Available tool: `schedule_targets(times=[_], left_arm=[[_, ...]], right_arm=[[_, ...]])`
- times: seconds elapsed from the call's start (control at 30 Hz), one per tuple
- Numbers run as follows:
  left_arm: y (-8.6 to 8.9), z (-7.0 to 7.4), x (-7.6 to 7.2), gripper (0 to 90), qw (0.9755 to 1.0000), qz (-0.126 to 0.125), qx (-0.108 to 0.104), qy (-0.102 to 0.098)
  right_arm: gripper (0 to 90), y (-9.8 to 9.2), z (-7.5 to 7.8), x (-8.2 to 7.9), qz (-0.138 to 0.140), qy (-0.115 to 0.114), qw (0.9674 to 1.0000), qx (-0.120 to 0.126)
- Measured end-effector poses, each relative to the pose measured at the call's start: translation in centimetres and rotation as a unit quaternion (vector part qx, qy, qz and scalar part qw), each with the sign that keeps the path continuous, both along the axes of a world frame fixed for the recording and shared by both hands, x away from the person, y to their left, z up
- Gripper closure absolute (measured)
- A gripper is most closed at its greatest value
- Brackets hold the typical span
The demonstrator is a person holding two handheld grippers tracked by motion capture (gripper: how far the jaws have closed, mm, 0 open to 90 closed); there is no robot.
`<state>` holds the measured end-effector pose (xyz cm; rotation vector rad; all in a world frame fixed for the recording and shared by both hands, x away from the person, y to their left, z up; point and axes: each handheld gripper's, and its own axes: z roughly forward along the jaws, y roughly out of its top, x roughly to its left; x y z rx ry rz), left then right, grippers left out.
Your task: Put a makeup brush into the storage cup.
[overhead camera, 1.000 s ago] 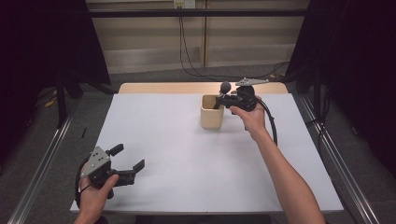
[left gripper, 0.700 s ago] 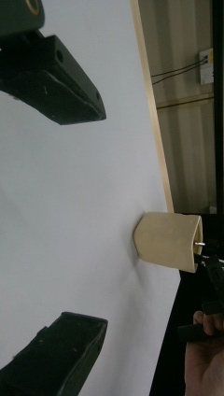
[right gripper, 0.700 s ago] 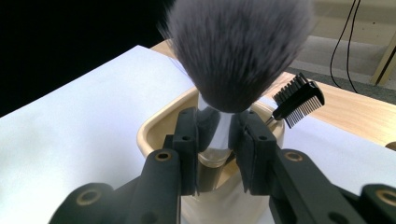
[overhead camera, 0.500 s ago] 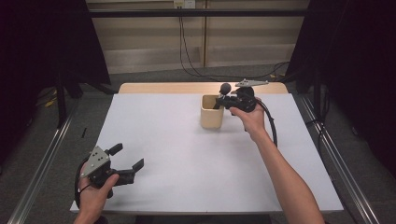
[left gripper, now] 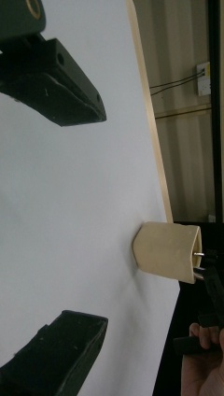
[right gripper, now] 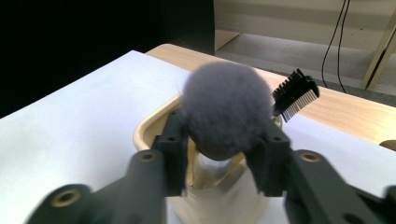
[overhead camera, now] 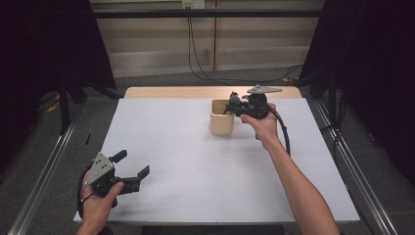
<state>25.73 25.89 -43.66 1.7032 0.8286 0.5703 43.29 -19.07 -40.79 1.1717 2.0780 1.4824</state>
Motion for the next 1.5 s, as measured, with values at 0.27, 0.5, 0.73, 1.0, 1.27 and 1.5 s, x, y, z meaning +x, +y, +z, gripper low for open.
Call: schedule_targets(times=[0.27, 0.5, 0.73, 1.0, 1.27, 1.5], left_arm=[[-0.1, 0.0, 0.1, 3.4, 1.0000, -0.004, -0.001, 0.003], [-0.3, -0.1, 0.3, 3.4, 1.0000, -0.007, 0.002, 0.005], [-0.4, -0.1, 0.5, 3.4, 1.0000, -0.004, 0.001, 0.008], [-0.3, -0.1, 0.4, 3.4, 1.0000, -0.003, 0.001, 0.007], [-0.3, -0.1, 0.0, 3.4, 1.0000, -0.006, 0.002, 0.006], [-0.2, -0.1, -0.1, 3.4, 1.0000, -0.005, -0.002, 0.008]], right_arm=[[32.9, -0.3, -0.2, -0.3, -0.007, -0.002, 0.9998, 0.017], [12.1, -0.4, -0.5, -0.6, -0.018, -0.007, 0.9996, 0.021], [1.0, -0.9, -0.7, -1.0, -0.016, -0.008, 0.9992, 0.035], [0.0, -1.1, -0.7, -1.7, -0.016, -0.011, 0.9990, 0.040], [0.2, -1.3, -1.0, -2.7, -0.036, -0.020, 0.9986, 0.033], [0.2, -1.8, -0.8, -3.6, -0.042, -0.031, 0.9980, 0.036]])
